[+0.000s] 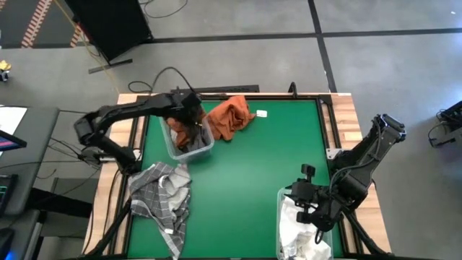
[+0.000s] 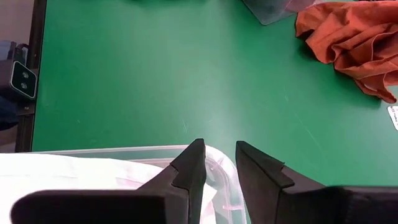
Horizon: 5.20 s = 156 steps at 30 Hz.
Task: Sort towels by color in basket
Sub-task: Put the orange towel into the top transparent bin
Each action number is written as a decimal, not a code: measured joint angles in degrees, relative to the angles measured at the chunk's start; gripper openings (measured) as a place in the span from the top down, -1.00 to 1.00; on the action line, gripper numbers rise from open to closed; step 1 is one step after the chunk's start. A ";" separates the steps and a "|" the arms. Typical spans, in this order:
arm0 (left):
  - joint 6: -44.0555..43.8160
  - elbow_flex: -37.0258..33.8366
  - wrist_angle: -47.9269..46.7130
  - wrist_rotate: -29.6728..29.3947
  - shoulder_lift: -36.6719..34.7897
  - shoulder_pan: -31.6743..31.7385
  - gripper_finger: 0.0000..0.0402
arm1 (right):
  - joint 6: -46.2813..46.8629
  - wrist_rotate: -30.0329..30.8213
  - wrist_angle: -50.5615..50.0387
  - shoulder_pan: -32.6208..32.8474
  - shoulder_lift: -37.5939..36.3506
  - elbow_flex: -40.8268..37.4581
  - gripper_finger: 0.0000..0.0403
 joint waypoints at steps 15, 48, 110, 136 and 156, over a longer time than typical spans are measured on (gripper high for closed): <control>2.08 0.07 12.44 2.71 -14.16 -4.18 0.16 | -2.30 2.25 0.05 -0.02 0.00 0.00 0.40; 9.11 25.55 19.53 -2.21 24.79 -7.76 -0.55 | -2.51 6.05 0.02 -0.02 0.00 0.02 0.40; 11.67 55.01 -27.93 -3.11 13.84 -17.52 0.96 | -2.54 6.25 -0.02 -0.02 0.07 -0.02 0.40; 2.14 48.76 -41.50 -11.91 5.07 -19.63 0.97 | -2.95 7.54 0.43 -0.02 0.07 -0.02 0.40; 2.80 21.62 -25.12 -12.15 3.66 -19.50 0.97 | -3.58 7.52 0.46 -0.02 0.07 -0.02 0.40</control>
